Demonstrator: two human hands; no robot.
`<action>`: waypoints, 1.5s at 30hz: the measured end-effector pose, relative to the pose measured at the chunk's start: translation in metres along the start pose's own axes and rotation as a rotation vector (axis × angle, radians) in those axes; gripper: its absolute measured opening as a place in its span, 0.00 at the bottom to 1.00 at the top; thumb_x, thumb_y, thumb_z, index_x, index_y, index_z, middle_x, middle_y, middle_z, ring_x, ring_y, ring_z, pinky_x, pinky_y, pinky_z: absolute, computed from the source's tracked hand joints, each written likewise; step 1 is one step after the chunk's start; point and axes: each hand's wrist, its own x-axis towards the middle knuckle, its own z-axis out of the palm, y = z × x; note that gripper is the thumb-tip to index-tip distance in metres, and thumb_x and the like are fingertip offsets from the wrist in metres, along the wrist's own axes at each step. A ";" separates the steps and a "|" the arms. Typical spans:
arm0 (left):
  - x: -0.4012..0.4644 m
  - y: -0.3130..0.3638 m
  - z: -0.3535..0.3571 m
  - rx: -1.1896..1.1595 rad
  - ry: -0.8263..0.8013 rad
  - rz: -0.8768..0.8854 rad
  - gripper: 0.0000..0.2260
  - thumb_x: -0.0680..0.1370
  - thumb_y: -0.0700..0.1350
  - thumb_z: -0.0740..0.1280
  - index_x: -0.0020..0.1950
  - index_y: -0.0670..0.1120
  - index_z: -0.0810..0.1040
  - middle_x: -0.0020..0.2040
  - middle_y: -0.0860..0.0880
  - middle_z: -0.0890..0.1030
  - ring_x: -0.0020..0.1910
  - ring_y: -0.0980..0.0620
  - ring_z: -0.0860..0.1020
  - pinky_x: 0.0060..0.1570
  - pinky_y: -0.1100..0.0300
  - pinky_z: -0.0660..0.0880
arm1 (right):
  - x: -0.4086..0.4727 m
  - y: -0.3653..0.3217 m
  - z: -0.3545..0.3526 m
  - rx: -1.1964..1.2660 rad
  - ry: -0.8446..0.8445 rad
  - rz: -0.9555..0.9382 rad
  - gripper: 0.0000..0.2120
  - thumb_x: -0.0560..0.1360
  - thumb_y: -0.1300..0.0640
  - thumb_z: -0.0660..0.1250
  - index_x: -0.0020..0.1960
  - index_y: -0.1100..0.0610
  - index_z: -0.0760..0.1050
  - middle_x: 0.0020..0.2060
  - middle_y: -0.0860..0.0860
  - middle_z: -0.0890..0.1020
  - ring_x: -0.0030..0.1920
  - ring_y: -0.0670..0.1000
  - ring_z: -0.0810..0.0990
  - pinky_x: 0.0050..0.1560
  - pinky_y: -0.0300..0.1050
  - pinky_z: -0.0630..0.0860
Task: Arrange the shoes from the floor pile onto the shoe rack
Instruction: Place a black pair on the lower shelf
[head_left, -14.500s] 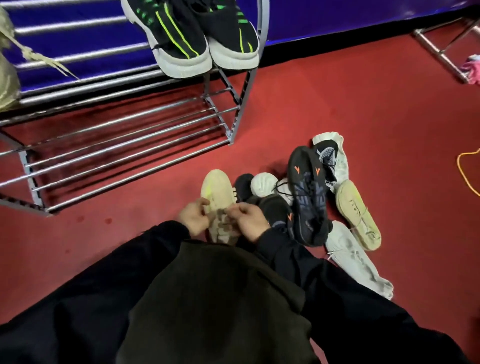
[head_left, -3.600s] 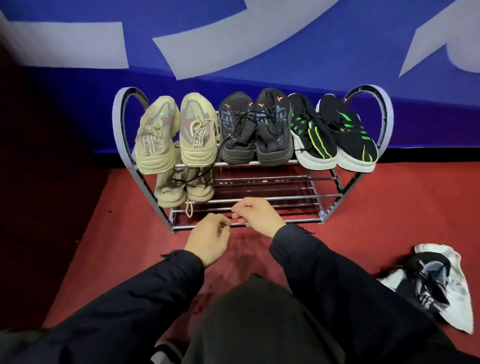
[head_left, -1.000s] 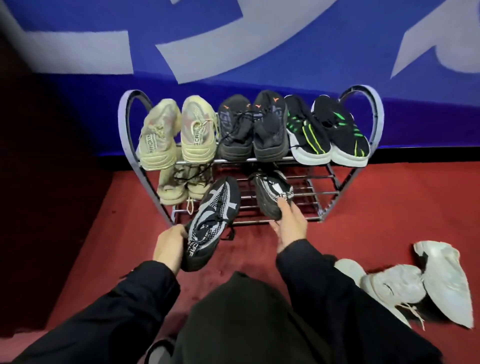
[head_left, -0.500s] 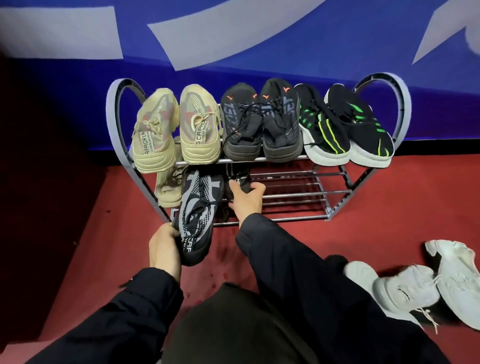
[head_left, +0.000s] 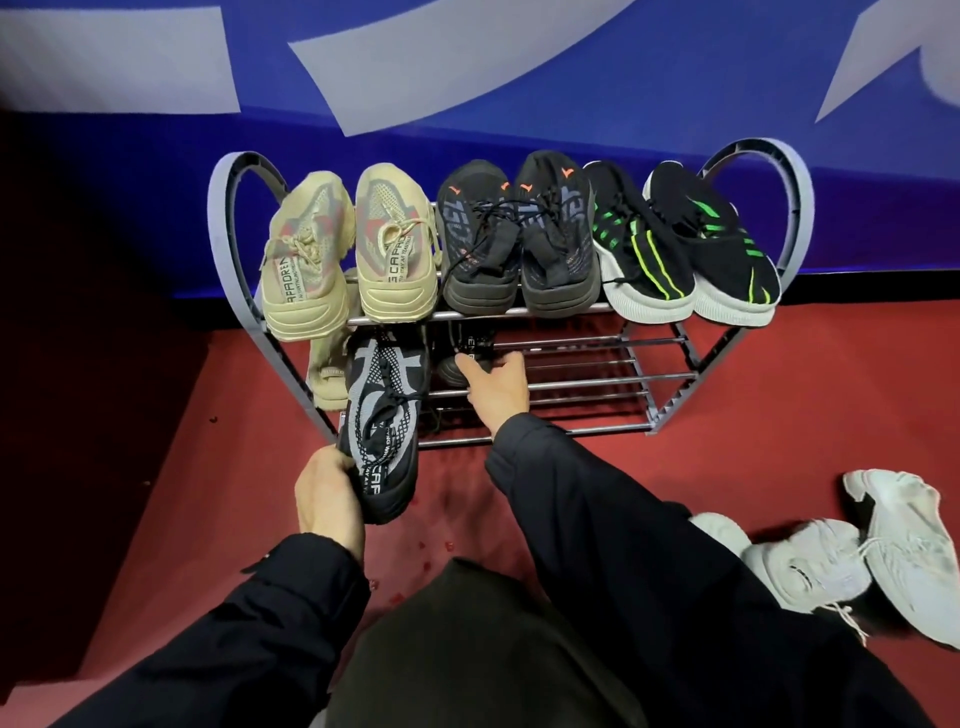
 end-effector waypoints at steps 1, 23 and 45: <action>-0.003 0.001 0.002 -0.002 -0.013 0.010 0.12 0.59 0.49 0.60 0.40 0.47 0.68 0.40 0.45 0.69 0.40 0.46 0.64 0.40 0.50 0.60 | 0.004 0.004 0.000 0.028 -0.013 -0.003 0.36 0.58 0.27 0.71 0.54 0.50 0.69 0.52 0.55 0.84 0.52 0.61 0.84 0.57 0.61 0.80; -0.011 -0.010 0.112 0.815 -0.468 0.512 0.25 0.81 0.48 0.62 0.77 0.45 0.65 0.74 0.43 0.65 0.72 0.44 0.67 0.74 0.52 0.61 | -0.086 -0.025 -0.135 0.112 -0.058 -0.140 0.12 0.85 0.54 0.57 0.49 0.55 0.75 0.27 0.44 0.72 0.22 0.42 0.66 0.23 0.36 0.62; 0.068 -0.004 0.124 1.210 -0.293 0.935 0.14 0.79 0.44 0.65 0.64 0.44 0.75 0.50 0.35 0.76 0.49 0.33 0.76 0.47 0.43 0.78 | 0.008 -0.040 -0.091 -0.302 0.018 0.011 0.09 0.78 0.55 0.56 0.46 0.61 0.68 0.36 0.62 0.86 0.55 0.66 0.82 0.58 0.53 0.75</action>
